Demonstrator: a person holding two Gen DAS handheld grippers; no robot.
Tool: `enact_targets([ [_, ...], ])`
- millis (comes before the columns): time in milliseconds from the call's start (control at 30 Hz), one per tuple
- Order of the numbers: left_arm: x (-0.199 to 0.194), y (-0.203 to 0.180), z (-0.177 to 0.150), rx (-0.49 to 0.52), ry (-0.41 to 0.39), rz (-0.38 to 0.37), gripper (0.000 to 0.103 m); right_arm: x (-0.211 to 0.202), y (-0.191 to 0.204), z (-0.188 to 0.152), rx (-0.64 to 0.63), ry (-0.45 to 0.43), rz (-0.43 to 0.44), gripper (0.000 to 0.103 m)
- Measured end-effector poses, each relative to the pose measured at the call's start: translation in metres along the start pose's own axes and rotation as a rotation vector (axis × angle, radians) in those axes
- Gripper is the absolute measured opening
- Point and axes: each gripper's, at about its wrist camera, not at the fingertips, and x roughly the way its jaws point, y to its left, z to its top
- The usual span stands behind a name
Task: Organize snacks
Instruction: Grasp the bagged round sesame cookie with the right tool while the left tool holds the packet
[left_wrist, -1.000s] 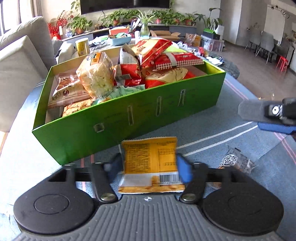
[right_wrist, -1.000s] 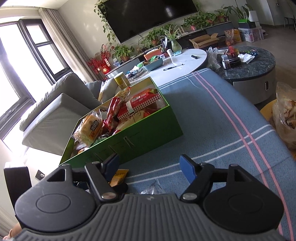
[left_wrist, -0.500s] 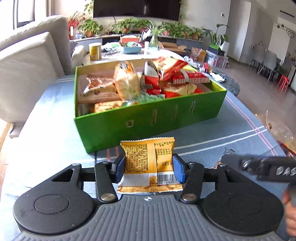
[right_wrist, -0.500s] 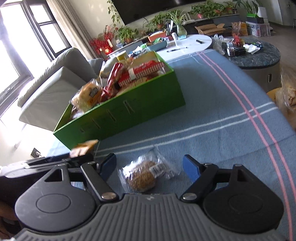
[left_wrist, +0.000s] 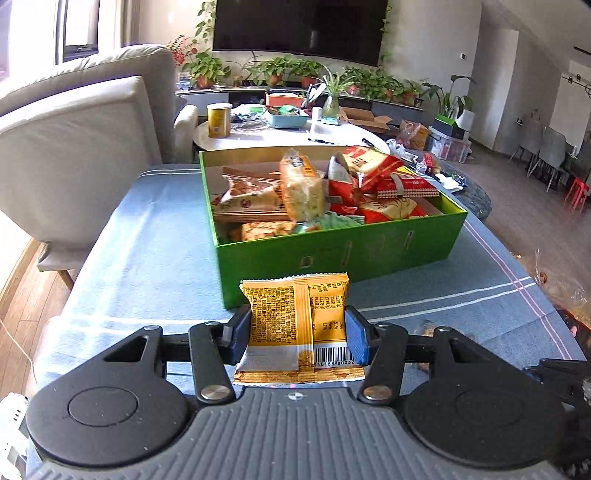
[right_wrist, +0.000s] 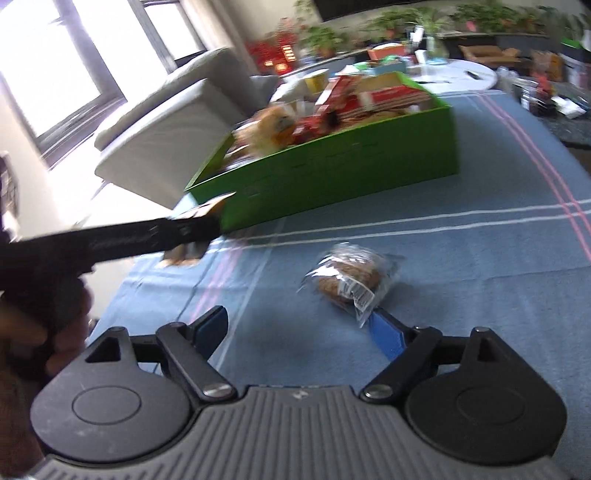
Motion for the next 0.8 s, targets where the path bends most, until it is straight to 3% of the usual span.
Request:
enact_targets([
  [100, -0.003, 0.004, -0.001, -0.010, -0.007, 0.007, 0.049, -0.006, 0.009, -0.001, -0.075, -0.018, -0.025, 0.070],
  [267, -0.006, 0.005, -0.004, -0.010, -0.011, 0.005, 0.049, -0.008, 0.009, 0.003, -0.148, -0.085, -0.165, 0.070],
  [433, -0.005, 0.007, -0.006, -0.016, -0.003, 0.008, 0.049, 0.015, 0.011, 0.007, -0.285, -0.052, -0.251, 0.070],
  [567, -0.004, 0.006, -0.007, -0.016, 0.003, 0.006, 0.049, 0.026, 0.006, 0.008, -0.277, -0.020, -0.234, 0.070],
  [800, -0.003, 0.006, -0.009, -0.017, 0.005, -0.002, 0.049, 0.037, 0.004, 0.010, -0.209, -0.008, -0.334, 0.070],
])
